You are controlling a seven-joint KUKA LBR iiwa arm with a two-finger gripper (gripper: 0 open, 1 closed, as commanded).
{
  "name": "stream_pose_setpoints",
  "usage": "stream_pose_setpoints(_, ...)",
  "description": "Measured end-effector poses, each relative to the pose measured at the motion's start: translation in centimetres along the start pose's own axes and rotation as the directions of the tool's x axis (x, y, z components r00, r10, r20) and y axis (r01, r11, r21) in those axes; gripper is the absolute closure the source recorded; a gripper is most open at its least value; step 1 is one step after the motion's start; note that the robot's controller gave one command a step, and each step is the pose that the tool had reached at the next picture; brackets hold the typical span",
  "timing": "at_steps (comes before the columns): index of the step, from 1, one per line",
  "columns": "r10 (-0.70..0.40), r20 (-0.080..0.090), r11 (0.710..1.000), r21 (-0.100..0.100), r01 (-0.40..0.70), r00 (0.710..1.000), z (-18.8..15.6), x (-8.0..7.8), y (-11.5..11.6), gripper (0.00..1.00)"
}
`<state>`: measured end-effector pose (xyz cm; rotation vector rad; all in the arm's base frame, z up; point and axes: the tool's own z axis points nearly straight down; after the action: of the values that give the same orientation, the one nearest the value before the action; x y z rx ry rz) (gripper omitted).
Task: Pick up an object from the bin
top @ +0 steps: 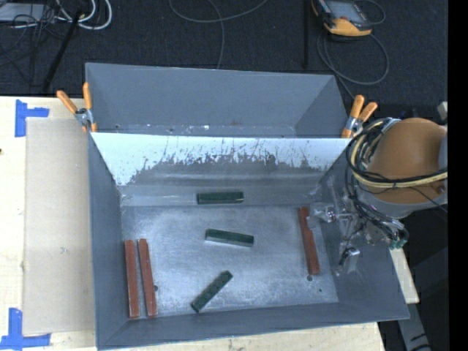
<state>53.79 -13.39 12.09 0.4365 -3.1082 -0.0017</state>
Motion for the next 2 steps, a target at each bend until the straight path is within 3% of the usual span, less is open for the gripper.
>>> stream_pose_setpoints(1, -0.481, 0.005, 0.877, -0.004, 0.481, 0.877, 5.21, -3.52, -0.59, 0.0)
stream_pose_setpoints(2, -0.48, 0.003, 0.877, 0.0, 0.48, 0.877, 5.16, -3.45, -0.83, 1.0)
